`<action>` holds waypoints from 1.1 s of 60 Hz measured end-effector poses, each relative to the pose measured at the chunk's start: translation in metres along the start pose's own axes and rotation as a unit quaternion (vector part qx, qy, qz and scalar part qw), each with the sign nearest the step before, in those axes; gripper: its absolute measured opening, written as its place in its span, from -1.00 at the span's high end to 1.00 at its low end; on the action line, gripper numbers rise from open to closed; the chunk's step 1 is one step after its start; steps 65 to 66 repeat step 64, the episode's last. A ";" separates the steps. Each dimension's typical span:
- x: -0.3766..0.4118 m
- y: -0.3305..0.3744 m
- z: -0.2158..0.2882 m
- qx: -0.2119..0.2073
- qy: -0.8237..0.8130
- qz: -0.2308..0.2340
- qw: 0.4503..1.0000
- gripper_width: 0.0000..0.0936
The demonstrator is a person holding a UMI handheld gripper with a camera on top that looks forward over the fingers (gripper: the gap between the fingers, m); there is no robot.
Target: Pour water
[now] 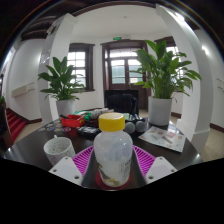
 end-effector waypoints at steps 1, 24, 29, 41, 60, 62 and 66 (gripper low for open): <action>0.000 0.003 0.000 0.000 -0.002 -0.001 1.000 -0.49; 0.032 0.122 -0.017 -0.014 -0.021 -0.079 0.997 -0.78; 0.046 0.148 -0.012 -0.023 -0.013 -0.093 0.995 -0.80; 0.071 0.188 0.011 -0.061 -0.008 -0.092 0.994 -0.83; 0.073 0.208 0.031 -0.104 -0.001 -0.125 0.987 -0.83; 0.073 0.207 0.035 -0.110 -0.003 -0.127 0.986 -0.83; 0.073 0.208 0.037 -0.111 -0.002 -0.126 0.986 -0.83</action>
Point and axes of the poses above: the point between the fingertips, and its own axes, seen from behind it with the camera up: x to the left, z up, y backward, against the way the camera looks, the point moved 9 cm from there along y, backward, against the way the camera looks, and after that the axes turned 9 degrees about -y, right-handed, at the moved point
